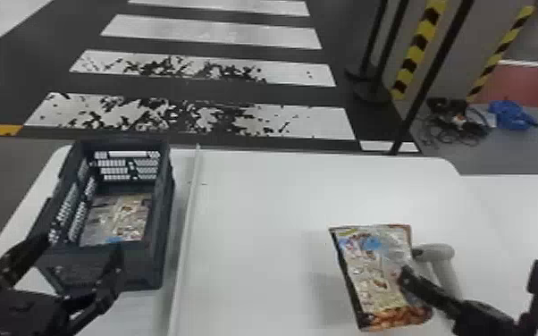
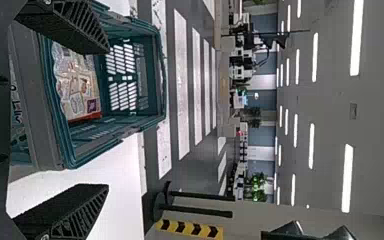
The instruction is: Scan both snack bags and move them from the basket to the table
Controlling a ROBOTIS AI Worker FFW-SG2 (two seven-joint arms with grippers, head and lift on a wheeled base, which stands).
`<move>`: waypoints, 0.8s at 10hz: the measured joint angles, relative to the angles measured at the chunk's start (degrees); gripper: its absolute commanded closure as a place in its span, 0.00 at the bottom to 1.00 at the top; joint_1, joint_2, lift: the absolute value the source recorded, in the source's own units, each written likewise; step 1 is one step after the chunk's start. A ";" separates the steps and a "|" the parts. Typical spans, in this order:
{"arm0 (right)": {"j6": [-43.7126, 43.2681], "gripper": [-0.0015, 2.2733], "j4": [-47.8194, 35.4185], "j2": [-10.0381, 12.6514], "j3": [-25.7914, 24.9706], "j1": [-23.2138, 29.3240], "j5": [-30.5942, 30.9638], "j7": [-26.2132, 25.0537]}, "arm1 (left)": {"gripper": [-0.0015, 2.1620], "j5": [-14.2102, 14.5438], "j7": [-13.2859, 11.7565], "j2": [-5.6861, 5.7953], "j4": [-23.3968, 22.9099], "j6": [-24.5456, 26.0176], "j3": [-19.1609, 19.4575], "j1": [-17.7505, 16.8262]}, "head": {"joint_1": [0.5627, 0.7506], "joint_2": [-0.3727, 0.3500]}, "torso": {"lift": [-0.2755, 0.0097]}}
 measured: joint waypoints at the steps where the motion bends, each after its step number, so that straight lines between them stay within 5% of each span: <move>1: 4.36 0.99 -0.36 0.06 -3.01 -2.63 -1.37 -0.03 | 0.01 -0.08 0.00 -0.03 -0.01 -0.08 -0.18 0.01 | 0.70 0.30 | 0.62; 6: 9.31 0.99 3.97 -0.20 -12.82 -12.92 -3.99 -6.12 | 0.01 -0.29 -0.42 0.04 0.45 -0.28 -0.20 0.36 | 0.70 0.14 | 0.62; 8: 9.19 0.99 9.44 -2.15 -16.21 -17.82 -3.60 -9.09 | 0.01 -0.45 0.07 0.36 0.11 -1.17 0.06 0.99 | 0.70 0.07 | 0.62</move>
